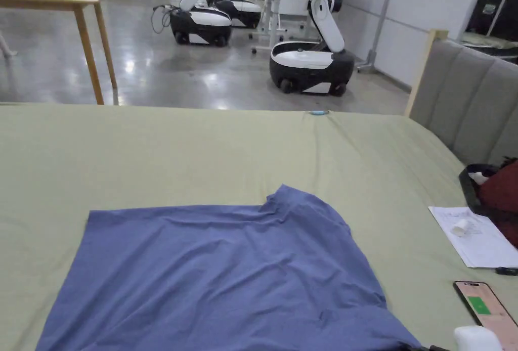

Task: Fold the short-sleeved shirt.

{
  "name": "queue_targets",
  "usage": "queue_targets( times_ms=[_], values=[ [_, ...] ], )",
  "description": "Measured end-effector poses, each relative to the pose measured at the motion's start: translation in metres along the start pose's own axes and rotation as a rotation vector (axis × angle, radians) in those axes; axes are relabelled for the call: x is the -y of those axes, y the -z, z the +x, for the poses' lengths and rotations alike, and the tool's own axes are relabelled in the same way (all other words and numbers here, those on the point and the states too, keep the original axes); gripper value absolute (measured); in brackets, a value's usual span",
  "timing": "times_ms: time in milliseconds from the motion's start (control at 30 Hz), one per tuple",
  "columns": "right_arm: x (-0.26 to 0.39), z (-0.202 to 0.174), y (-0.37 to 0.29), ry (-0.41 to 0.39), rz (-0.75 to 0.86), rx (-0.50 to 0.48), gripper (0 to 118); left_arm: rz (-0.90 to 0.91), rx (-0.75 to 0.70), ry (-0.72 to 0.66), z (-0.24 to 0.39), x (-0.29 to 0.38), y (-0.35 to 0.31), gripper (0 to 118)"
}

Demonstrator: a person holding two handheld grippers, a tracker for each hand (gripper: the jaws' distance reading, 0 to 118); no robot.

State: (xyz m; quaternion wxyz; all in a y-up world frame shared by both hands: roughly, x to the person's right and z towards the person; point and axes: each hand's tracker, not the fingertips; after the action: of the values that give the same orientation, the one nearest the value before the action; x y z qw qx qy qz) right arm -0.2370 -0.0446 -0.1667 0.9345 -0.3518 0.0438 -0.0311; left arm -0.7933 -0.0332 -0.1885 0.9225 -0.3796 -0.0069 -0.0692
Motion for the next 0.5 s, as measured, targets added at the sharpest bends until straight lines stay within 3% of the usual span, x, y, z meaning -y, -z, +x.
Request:
queue_targets(
  times_ms=[133,233,367,500],
  values=[
    [-0.06,-0.008,0.003,-0.002,0.076,-0.022,10,0.03,-0.014,0.055,-0.01,-0.049,0.02,5],
    [-0.106,-0.009,0.04,0.003,0.08,-0.007,10,0.017,-0.003,0.061,-0.015,-0.089,0.056,5],
    [-0.146,-0.002,0.121,0.095,-0.014,0.024,10,-0.079,0.027,0.044,-0.014,-0.133,0.116,5],
    [-0.153,0.006,0.183,0.174,-0.087,0.061,10,-0.154,0.042,-0.063,-0.016,-0.148,0.156,5]
  ],
)
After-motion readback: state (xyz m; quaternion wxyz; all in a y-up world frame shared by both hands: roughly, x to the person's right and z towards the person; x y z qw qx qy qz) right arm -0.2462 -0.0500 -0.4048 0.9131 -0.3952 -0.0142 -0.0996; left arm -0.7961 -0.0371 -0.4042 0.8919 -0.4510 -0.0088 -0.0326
